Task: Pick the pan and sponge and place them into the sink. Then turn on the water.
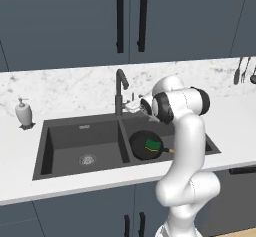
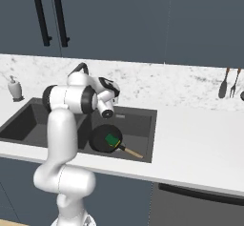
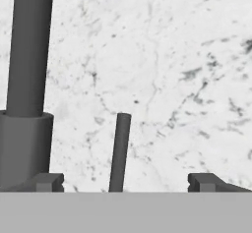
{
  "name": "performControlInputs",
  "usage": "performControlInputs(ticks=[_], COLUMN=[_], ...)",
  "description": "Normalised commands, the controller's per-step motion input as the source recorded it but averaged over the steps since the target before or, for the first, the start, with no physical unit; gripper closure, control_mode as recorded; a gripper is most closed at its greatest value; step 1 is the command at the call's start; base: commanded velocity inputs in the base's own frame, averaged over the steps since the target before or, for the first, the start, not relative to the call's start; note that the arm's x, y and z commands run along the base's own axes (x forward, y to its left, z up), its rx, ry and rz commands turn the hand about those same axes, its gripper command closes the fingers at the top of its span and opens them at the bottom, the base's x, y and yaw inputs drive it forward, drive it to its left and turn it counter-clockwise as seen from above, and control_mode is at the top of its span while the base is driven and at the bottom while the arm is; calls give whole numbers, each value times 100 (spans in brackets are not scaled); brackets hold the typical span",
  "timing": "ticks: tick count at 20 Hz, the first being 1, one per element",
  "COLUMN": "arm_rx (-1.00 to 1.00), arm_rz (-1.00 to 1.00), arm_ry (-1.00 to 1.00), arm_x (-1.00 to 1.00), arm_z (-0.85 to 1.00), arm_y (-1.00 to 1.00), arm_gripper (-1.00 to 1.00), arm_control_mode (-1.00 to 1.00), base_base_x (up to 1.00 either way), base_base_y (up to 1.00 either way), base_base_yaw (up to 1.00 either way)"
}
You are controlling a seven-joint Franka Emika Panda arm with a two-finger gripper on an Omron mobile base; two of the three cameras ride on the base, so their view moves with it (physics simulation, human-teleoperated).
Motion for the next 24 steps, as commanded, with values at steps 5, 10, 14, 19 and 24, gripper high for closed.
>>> performControlInputs(ticks=[5, 10, 14, 19, 24], arm_rx=[1, 2, 3, 3, 0], arm_rz=[0, 0, 0, 0, 0], arm_ry=[0, 0, 0, 0, 0], arm_x=[44, 42, 28, 12, 0], arm_z=[-6, 0, 0, 0, 0], arm_y=[1, 2, 0, -10, -35], arm_gripper=[-100, -100, 100, 100, 100], arm_control_mode=[-100, -100, -100, -100, -100], base_base_x=[0, 0, 0, 0, 0], base_base_y=[0, 0, 0, 0, 0], base_base_yaw=[0, 0, 0, 0, 0])
